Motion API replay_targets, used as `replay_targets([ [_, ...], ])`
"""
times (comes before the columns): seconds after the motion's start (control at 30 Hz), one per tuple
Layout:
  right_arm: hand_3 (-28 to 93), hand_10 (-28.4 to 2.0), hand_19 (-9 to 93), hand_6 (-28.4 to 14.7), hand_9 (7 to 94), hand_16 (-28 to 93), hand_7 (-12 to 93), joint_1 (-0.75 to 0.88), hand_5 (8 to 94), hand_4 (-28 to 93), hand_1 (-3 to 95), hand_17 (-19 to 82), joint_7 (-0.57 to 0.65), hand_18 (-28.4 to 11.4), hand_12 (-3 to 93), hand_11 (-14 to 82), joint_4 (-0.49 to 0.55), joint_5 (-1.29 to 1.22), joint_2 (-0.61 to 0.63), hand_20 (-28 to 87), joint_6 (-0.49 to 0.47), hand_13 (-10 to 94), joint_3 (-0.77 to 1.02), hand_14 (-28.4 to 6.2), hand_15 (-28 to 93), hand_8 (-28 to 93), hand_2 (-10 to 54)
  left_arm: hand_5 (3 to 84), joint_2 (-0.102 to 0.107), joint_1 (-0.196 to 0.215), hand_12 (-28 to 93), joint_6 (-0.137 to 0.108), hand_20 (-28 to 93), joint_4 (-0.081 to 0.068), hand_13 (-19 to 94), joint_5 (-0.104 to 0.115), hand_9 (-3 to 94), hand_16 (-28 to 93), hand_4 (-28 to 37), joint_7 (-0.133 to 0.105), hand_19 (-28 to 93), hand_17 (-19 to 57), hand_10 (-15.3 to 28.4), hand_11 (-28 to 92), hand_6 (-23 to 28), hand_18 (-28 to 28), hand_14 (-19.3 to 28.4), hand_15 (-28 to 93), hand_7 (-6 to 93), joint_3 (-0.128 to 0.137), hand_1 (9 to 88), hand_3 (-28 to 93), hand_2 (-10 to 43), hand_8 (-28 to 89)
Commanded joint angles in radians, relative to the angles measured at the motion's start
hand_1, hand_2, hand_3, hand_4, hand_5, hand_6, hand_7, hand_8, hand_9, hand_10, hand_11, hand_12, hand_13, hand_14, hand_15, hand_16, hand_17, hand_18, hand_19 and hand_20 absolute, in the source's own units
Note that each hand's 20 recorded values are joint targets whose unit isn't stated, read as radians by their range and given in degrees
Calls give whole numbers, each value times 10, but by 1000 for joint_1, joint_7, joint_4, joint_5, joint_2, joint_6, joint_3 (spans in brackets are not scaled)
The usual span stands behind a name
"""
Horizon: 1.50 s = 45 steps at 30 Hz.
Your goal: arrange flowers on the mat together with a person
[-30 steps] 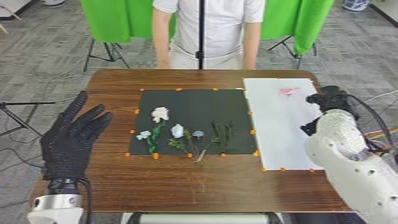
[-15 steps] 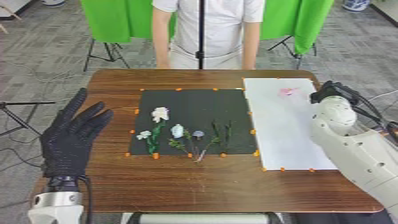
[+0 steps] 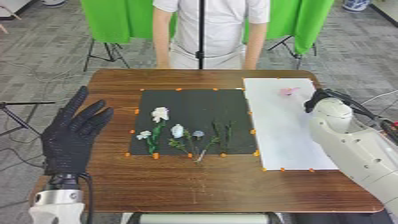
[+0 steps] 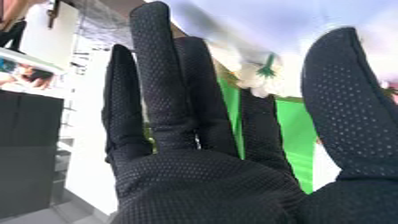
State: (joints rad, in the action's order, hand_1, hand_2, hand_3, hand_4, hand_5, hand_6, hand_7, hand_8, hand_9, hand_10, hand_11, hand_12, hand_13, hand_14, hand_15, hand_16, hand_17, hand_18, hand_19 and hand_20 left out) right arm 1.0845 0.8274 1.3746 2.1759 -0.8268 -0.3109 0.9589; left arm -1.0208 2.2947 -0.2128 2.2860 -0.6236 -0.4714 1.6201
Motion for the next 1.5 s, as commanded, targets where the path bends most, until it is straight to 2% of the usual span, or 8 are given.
replay_targets([
  [0.03, 772, -92, 682, 72, 645, 87, 142, 26, 505, -282, 400, 190, -57, -218, 120, 141, 7, 97, 12, 58, 39, 649, -13, -101, 445, -148, -67, 339, -21, -8, 100, 28, -68, -10, 295, -8, 362, -102, -283, 37, 708, -47, 208, 237, 75, 281, 276, 485, 108, 2, 205, 763, 90, -96],
  [0.2, 649, -60, 736, 62, 891, 162, 114, 62, 824, -283, 533, 261, -92, -167, 224, 104, 17, 150, 33, 45, 171, 801, -38, -48, 422, -33, -94, 338, -25, -10, 100, 34, -69, -12, 295, -10, 362, -102, -283, 44, 708, -48, 208, 238, 75, 280, 275, 486, 109, -2, 204, 763, 90, -96],
  [0.3, 616, -56, 765, 62, 935, 177, 113, 69, 867, -283, 559, 275, -102, -153, 235, 151, 21, 164, 38, 36, 213, 839, -47, -38, 443, -20, -95, 338, -27, -7, 99, 35, -69, -12, 295, -10, 362, -102, -283, 42, 707, -48, 209, 238, 75, 280, 275, 486, 109, 0, 204, 763, 90, -96],
  [0.4, 604, -56, 785, 58, 937, 180, 118, 68, 876, -283, 573, 280, -109, -143, 216, 224, 22, 177, 33, 34, 244, 852, -48, -35, 449, -17, -95, 339, -24, -9, 100, 30, -69, -12, 295, -7, 361, -102, -283, 37, 707, -48, 207, 238, 75, 280, 276, 486, 108, -2, 205, 762, 90, -96],
  [0.63, 633, -57, 795, 54, 937, 182, 120, 105, 882, -283, 557, 280, -183, -141, 216, 230, 144, 270, -27, 28, 375, 851, 21, -37, 454, -11, -95, 339, -21, 9, 99, 23, -69, -2, 295, -8, 361, -103, -283, 32, 707, -48, 209, 237, 76, 280, 276, 486, 108, 12, 204, 763, 90, -96],
  [0.8, 668, -60, 802, 49, 937, 182, 119, 46, 882, -283, 535, 273, -308, -144, 215, 233, 216, 292, -121, 24, 409, 844, -15, -41, 464, -7, -95, 340, -14, 7, 100, 15, -69, 1, 295, -4, 362, -103, -283, 21, 706, -48, 209, 237, 77, 280, 276, 487, 107, 10, 204, 763, 90, -95],
  [1.07, 687, -62, 782, 48, 937, 177, 117, 39, 877, -283, 521, 252, -459, -141, 227, 215, 234, 328, -242, 13, 306, 821, -83, -52, 481, -9, -95, 340, -14, -7, 100, 19, -69, -3, 295, -6, 362, -103, -283, 31, 706, -49, 209, 237, 76, 279, 276, 487, 108, 3, 204, 763, 90, -95],
  [1.5, 690, -68, 688, 57, 899, 189, 110, 129, 853, -283, 516, 188, -539, -155, 262, 130, 258, 402, -227, 48, 174, 743, -65, -58, 454, -24, -95, 341, -17, 1, 100, 20, -70, -4, 296, 3, 362, -103, -283, 30, 705, -49, 209, 238, 77, 279, 276, 487, 108, 5, 204, 764, 90, -95],
])
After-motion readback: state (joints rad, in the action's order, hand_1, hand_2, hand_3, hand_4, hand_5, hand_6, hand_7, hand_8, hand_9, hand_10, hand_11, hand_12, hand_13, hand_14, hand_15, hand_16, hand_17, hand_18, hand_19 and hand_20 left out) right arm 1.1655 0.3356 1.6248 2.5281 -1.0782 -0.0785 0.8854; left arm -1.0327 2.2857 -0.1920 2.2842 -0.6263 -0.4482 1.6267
